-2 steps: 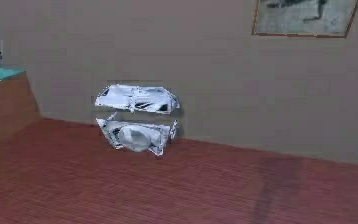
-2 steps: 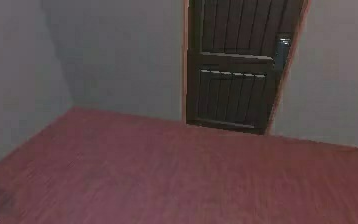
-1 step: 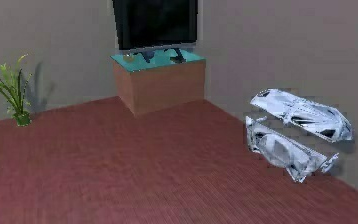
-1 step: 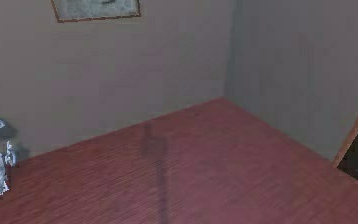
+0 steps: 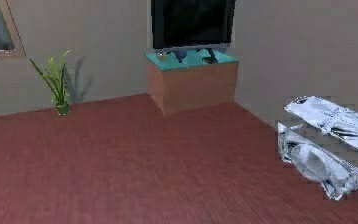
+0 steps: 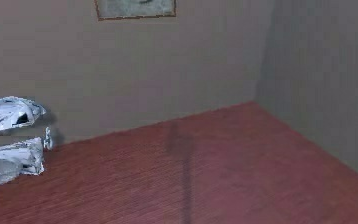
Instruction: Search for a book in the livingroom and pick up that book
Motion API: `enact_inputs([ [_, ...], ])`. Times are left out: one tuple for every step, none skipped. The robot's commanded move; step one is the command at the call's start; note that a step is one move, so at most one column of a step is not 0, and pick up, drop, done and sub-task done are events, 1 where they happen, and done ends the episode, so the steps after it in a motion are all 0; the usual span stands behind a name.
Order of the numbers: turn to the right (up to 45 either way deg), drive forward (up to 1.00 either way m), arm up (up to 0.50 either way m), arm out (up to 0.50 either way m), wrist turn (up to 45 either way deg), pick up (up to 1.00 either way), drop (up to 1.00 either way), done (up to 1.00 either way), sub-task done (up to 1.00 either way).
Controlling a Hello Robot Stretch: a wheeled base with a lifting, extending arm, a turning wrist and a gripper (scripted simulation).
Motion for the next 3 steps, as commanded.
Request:
enact_inputs([
  [0.0,1.00,0.00,0.00,0.0,0.00,0.00,0.00,0.00],
  [0.0,1.00,0.00,0.00,0.0,0.00,0.00,0.00,0.00],
  [-24.0,0.00,0.00,0.00,0.0,0.00,0.00,0.00,0.00],
])
